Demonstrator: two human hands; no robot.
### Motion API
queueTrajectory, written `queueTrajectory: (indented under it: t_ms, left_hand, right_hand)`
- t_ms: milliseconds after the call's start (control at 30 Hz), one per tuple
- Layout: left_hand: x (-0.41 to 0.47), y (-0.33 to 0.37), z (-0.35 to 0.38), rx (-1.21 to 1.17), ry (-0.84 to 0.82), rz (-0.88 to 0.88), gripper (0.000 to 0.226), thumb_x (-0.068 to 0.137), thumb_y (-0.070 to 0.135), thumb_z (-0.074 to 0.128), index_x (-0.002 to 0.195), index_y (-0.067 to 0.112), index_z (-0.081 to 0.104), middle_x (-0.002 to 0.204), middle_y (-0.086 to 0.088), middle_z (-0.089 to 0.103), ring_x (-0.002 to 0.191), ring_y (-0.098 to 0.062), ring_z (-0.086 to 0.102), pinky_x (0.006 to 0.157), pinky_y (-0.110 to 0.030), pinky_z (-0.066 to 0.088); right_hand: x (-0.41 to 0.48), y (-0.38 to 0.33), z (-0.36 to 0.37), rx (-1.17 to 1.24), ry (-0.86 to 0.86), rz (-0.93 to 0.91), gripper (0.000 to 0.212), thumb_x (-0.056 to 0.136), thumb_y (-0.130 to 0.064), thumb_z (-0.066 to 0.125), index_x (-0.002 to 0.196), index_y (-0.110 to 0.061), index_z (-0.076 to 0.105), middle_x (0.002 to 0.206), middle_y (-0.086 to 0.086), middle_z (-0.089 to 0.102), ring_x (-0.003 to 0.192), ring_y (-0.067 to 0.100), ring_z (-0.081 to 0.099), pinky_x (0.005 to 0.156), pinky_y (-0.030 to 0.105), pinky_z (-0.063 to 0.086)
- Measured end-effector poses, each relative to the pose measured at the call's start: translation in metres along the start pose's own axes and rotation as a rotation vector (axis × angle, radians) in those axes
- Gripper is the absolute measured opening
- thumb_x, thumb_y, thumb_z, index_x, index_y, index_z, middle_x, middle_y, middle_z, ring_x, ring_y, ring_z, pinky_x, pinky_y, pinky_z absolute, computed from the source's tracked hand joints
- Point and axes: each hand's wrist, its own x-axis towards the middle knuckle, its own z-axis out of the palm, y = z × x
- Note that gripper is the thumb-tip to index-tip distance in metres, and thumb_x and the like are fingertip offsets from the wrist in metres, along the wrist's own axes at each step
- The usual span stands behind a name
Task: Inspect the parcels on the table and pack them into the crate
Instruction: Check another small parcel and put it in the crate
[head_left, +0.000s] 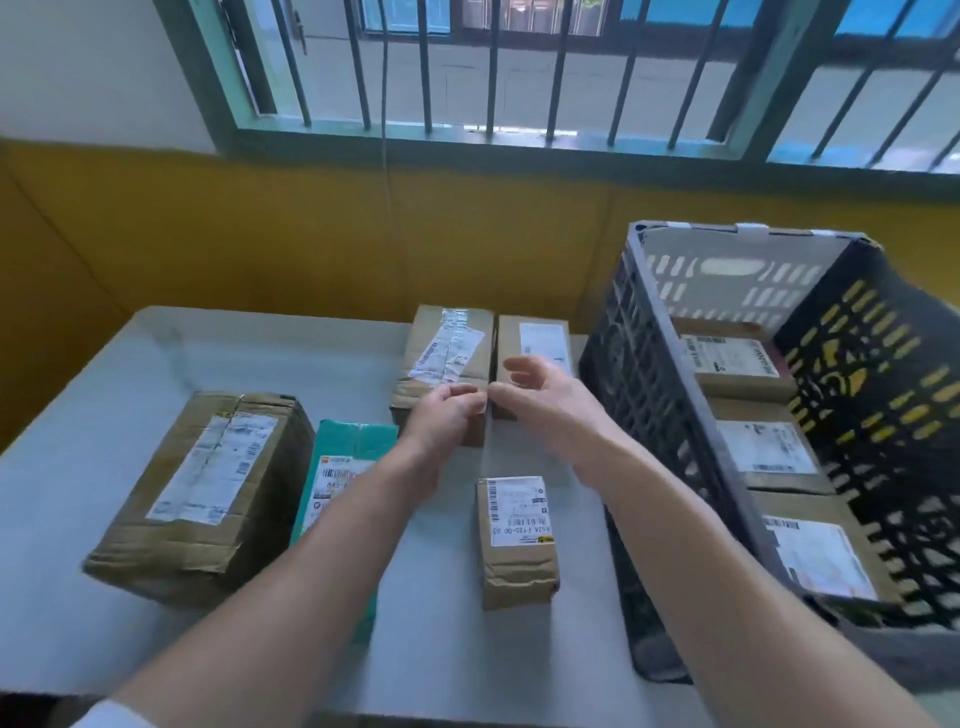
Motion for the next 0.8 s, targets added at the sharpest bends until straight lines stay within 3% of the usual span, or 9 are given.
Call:
queueTrajectory:
  t_ms: [67, 167, 267, 433, 567, 633, 700, 733, 800]
  left_hand:
    - [-0.002, -0.013, 0.001, 0.067, 0.004, -0.050, 0.022, 0.095, 0.020, 0.066, 0.117, 0.014, 0.067, 0.114, -0.012, 0.070, 0.098, -0.021, 0.065, 0.067, -0.025, 0.051]
    - [-0.002, -0.034, -0.006, 0.219, -0.044, -0.159, 0.036, 0.098, 0.028, 0.062, 0.131, 0.013, 0.063, 0.131, -0.013, 0.063, 0.118, -0.028, 0.059, 0.085, -0.031, 0.046]
    - [-0.006, -0.051, -0.008, 0.317, -0.126, -0.267, 0.038, 0.101, 0.034, 0.057, 0.134, 0.016, 0.060, 0.134, -0.005, 0.059, 0.117, -0.024, 0.056, 0.089, -0.033, 0.044]
    - [-0.012, -0.069, -0.003, 0.396, -0.167, -0.367, 0.038, 0.101, 0.036, 0.057, 0.131, 0.013, 0.059, 0.120, -0.004, 0.060, 0.110, -0.023, 0.058, 0.088, -0.033, 0.042]
    - [-0.015, -0.069, 0.004, 0.228, -0.138, -0.374, 0.027, 0.104, 0.026, 0.054, 0.127, 0.014, 0.063, 0.098, 0.003, 0.070, 0.091, -0.012, 0.064, 0.073, -0.026, 0.047]
    - [-0.015, -0.063, 0.007, 0.112, -0.107, -0.299, 0.026, 0.104, 0.022, 0.054, 0.128, 0.015, 0.061, 0.104, 0.001, 0.073, 0.085, -0.005, 0.065, 0.064, -0.021, 0.048]
    - [-0.017, -0.054, 0.007, 0.051, -0.067, -0.176, 0.023, 0.103, 0.020, 0.056, 0.125, 0.022, 0.061, 0.102, 0.008, 0.072, 0.082, 0.002, 0.066, 0.056, -0.013, 0.050]
    - [-0.019, -0.048, 0.006, 0.032, -0.051, -0.110, 0.023, 0.102, 0.019, 0.058, 0.124, 0.027, 0.059, 0.100, 0.012, 0.070, 0.080, 0.004, 0.067, 0.054, -0.009, 0.049]
    - [-0.022, -0.037, 0.004, -0.009, -0.041, 0.018, 0.031, 0.100, 0.018, 0.062, 0.129, 0.028, 0.059, 0.114, 0.005, 0.069, 0.097, -0.002, 0.069, 0.073, -0.018, 0.058]
  right_hand:
    - [-0.001, 0.018, 0.012, 0.016, 0.028, 0.063, 0.043, 0.095, -0.030, 0.063, 0.137, -0.025, 0.056, 0.140, -0.001, 0.061, 0.122, 0.017, 0.059, 0.106, 0.038, 0.048]
    - [-0.001, 0.048, 0.033, -0.051, 0.065, 0.244, 0.058, 0.097, -0.031, 0.058, 0.152, -0.022, 0.041, 0.153, 0.001, 0.049, 0.133, 0.021, 0.051, 0.104, 0.034, 0.043]
    - [-0.003, 0.083, 0.041, -0.085, 0.076, 0.420, 0.064, 0.096, -0.031, 0.054, 0.155, -0.019, 0.034, 0.151, 0.005, 0.051, 0.129, 0.025, 0.054, 0.102, 0.037, 0.046]
    - [-0.005, 0.122, 0.046, -0.084, -0.032, 0.585, 0.038, 0.098, -0.028, 0.054, 0.131, -0.011, 0.059, 0.117, 0.004, 0.068, 0.107, 0.024, 0.064, 0.090, 0.032, 0.049]
    - [-0.004, 0.127, 0.049, -0.005, -0.070, 0.541, 0.028, 0.099, -0.028, 0.053, 0.120, -0.020, 0.069, 0.109, -0.004, 0.075, 0.099, 0.018, 0.070, 0.091, 0.035, 0.056]
    - [-0.002, 0.118, 0.042, 0.023, 0.007, 0.471, 0.027, 0.098, -0.031, 0.054, 0.119, -0.023, 0.068, 0.105, -0.008, 0.074, 0.094, 0.013, 0.069, 0.077, 0.031, 0.054]
    - [0.000, 0.105, 0.034, 0.071, 0.095, 0.388, 0.022, 0.097, -0.033, 0.056, 0.114, -0.028, 0.068, 0.103, -0.011, 0.073, 0.094, 0.012, 0.067, 0.078, 0.033, 0.054]
    - [0.001, 0.098, 0.030, 0.109, 0.134, 0.345, 0.018, 0.098, -0.033, 0.056, 0.109, -0.030, 0.069, 0.102, -0.012, 0.073, 0.095, 0.012, 0.068, 0.083, 0.036, 0.055]
    - [0.001, 0.084, 0.023, 0.223, 0.193, 0.255, 0.014, 0.099, -0.029, 0.058, 0.096, -0.031, 0.072, 0.096, -0.015, 0.075, 0.096, 0.012, 0.070, 0.088, 0.039, 0.056]
